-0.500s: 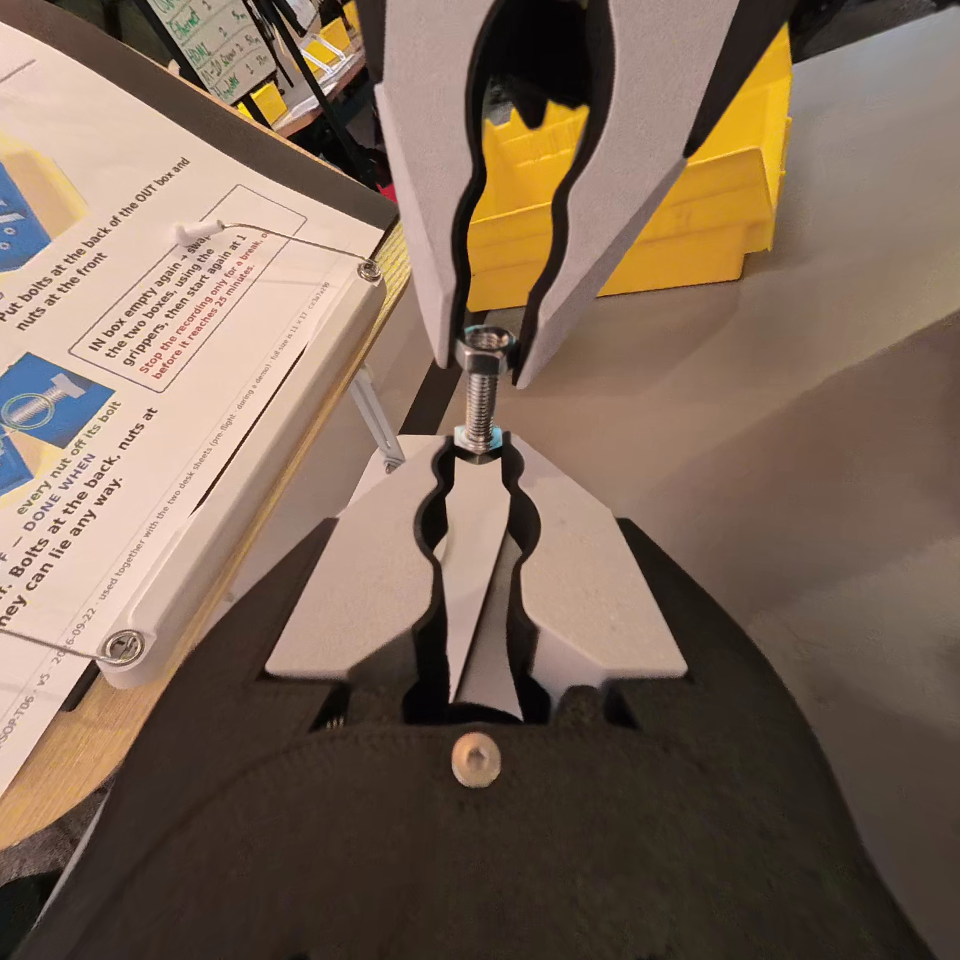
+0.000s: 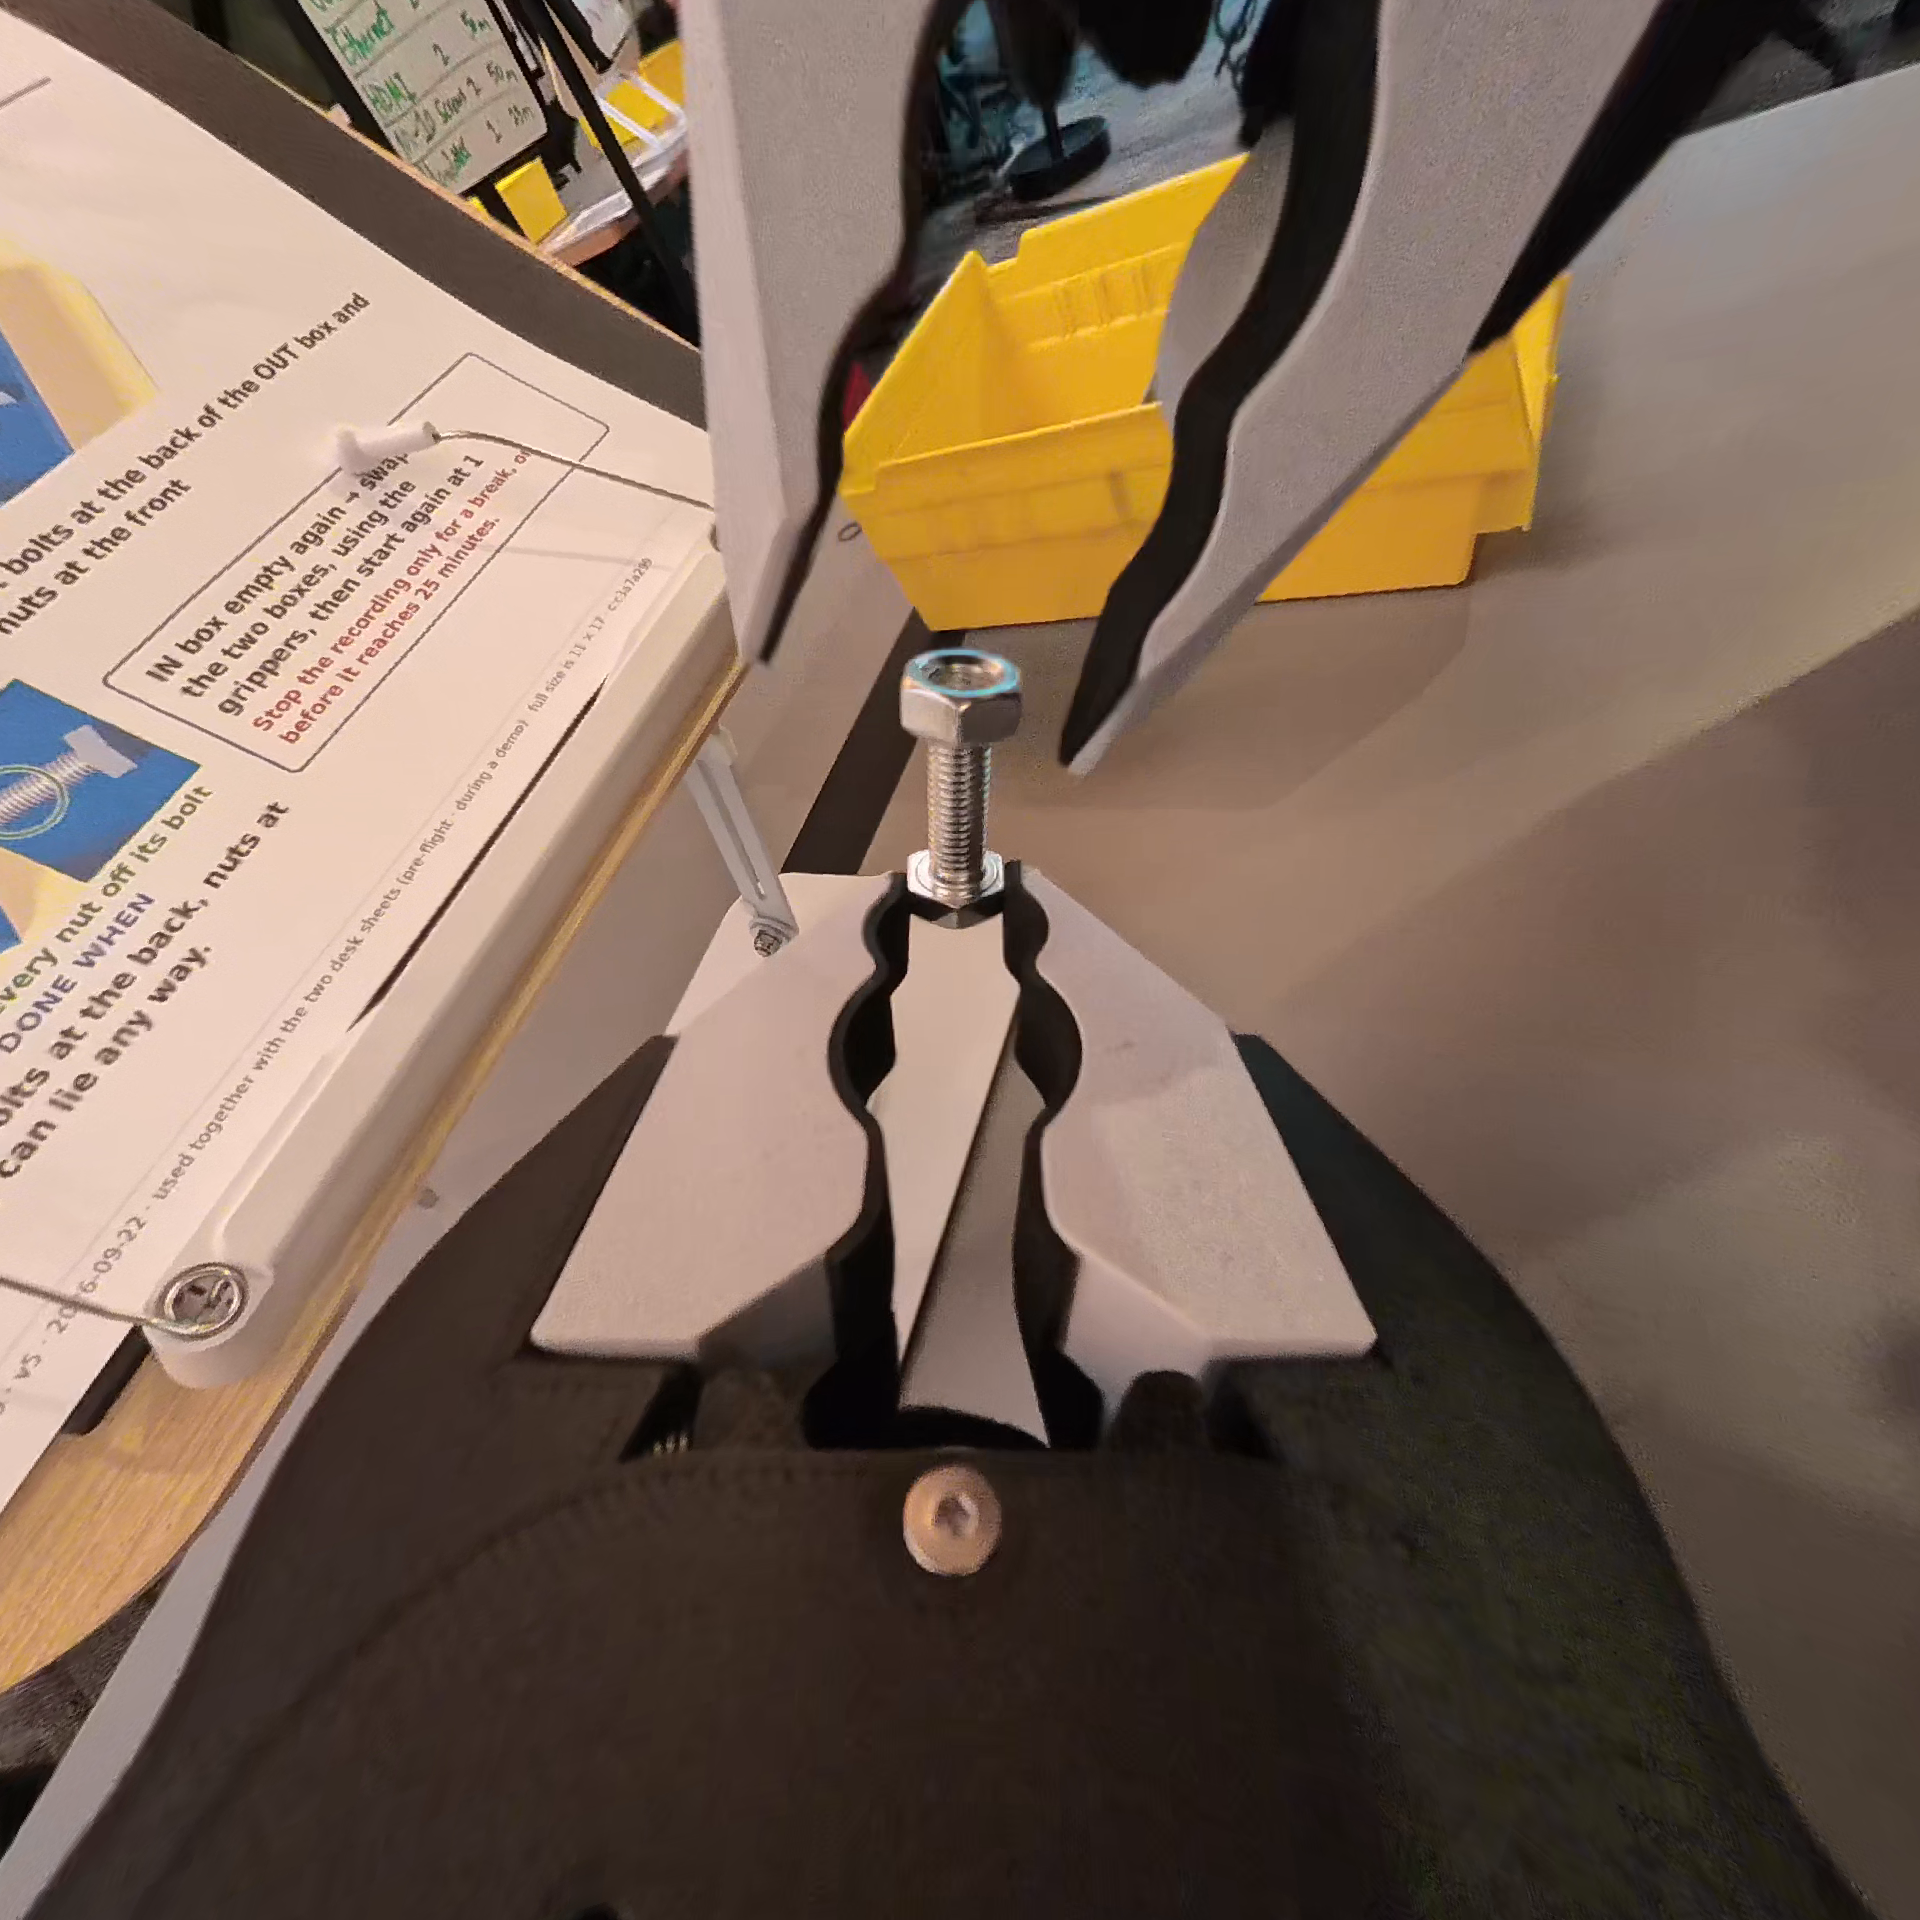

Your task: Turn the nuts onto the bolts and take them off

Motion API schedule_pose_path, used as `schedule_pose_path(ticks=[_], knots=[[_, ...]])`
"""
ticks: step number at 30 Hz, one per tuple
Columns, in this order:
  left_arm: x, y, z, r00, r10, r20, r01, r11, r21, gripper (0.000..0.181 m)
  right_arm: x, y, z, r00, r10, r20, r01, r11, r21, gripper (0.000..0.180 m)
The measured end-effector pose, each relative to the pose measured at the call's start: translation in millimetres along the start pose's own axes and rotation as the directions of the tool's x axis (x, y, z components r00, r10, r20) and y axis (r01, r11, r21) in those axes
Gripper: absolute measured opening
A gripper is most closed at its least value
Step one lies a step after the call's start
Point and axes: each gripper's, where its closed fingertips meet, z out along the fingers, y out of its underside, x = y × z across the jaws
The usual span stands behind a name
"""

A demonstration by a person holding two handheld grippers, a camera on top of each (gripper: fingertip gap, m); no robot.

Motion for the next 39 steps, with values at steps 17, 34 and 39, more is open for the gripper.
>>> schedule_pose_path(ticks=[17, 34, 39], knots=[[-4, -2, 1, 0.999, 0.008, 0.043, -0.008, 1.000, -0.004, 0.016, -4, -2, 3, 0.639, 0.737, 0.223, -0.768, 0.628, 0.125, 0.018], [5, 3, 3, 1.000, 0.006, -0.019, -0.007, 1.000, -0.020, 0.016, -16, 6, 5, 0.981, 0.106, 0.164, -0.114, 0.993, 0.042, 0.016], [4, 2, 2, 0.999, -0.018, -0.035, 0.018, 1.000, -0.003, 0.016, -12, 8, 6, 0.960, -0.269, 0.073, 0.273, 0.960, -0.053, 0.016]])
